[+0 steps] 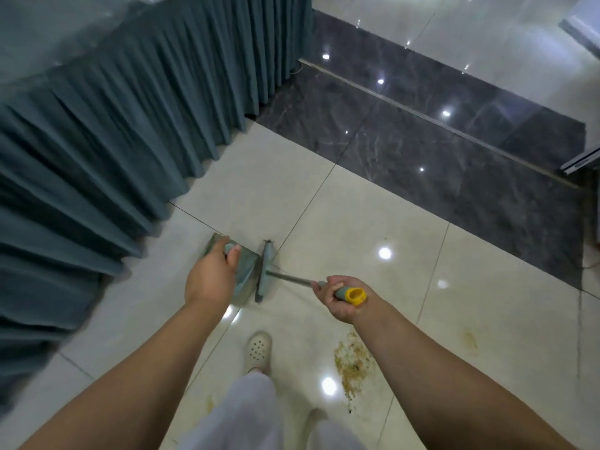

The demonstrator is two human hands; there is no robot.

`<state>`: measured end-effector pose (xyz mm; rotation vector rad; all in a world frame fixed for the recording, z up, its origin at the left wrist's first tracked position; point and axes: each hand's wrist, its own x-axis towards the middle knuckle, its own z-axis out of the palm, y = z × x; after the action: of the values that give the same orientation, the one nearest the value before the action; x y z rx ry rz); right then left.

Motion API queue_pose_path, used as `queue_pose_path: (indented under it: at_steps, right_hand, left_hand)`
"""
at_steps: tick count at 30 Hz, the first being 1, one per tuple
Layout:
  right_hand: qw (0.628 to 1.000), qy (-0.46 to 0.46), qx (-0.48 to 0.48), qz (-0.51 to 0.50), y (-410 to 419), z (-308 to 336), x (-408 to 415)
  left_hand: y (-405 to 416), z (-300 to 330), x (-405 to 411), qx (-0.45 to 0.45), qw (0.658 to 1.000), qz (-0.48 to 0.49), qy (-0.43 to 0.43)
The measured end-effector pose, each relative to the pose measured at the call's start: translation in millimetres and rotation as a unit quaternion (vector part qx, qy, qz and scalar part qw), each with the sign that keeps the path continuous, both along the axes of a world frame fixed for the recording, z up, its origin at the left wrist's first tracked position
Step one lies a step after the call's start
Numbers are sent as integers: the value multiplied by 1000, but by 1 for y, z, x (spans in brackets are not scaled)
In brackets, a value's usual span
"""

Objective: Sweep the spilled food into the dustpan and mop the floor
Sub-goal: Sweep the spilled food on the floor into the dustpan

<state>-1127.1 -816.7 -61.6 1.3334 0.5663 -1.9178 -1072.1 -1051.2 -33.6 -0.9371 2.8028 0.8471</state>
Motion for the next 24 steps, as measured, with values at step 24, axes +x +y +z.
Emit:
queue_pose_path:
  at_steps: [24]
  right_hand:
    - [919, -58, 61, -385, 94, 13, -10]
  left_hand:
    - [11, 6, -135, 64, 981, -184, -7]
